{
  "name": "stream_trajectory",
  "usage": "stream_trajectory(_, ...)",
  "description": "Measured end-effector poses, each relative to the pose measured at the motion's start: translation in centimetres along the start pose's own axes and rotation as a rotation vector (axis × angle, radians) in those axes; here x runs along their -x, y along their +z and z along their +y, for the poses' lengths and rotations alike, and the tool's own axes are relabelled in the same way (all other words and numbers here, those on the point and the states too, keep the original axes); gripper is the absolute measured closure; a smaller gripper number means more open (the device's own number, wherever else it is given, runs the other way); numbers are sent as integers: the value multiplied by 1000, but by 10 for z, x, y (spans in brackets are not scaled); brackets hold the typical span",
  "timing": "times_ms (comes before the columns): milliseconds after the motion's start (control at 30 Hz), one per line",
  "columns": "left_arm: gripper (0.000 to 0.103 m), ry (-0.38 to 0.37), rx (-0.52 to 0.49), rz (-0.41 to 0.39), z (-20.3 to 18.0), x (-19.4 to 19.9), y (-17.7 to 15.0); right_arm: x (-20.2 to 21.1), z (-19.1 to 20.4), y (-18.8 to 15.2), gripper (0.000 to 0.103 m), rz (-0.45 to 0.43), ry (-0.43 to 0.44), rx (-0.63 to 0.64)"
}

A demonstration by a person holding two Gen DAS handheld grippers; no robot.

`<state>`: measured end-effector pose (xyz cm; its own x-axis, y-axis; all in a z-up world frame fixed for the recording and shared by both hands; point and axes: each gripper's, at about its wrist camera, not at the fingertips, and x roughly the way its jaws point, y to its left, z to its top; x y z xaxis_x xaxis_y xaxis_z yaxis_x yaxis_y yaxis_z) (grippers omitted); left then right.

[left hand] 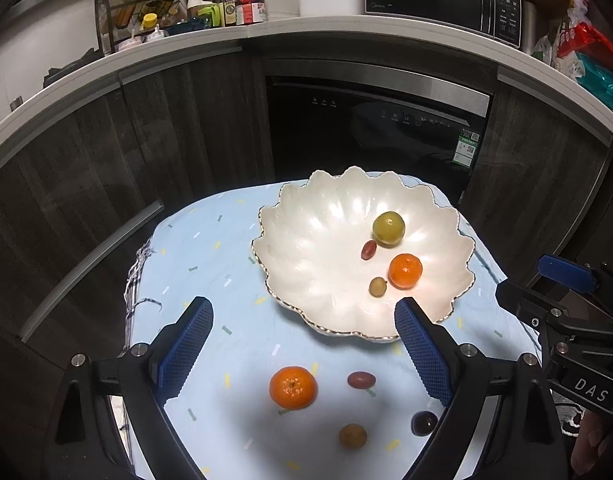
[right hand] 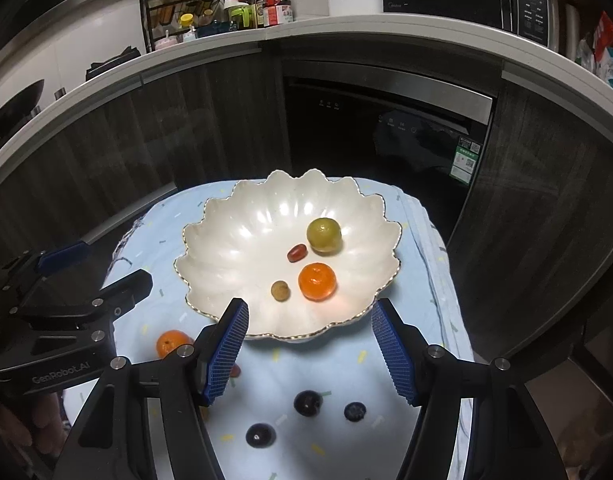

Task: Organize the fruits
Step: 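Withdraw both tools from the bowl toward the remaining fruits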

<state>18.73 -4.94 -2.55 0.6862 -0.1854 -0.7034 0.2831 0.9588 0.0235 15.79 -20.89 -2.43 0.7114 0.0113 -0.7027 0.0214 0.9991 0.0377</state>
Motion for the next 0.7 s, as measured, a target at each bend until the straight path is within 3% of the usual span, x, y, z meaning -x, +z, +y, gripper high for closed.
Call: stream_trajectory(700, 10, 16, -5, 4, 3, 12, -31, 12, 10, -26, 38, -1, -19, 34)
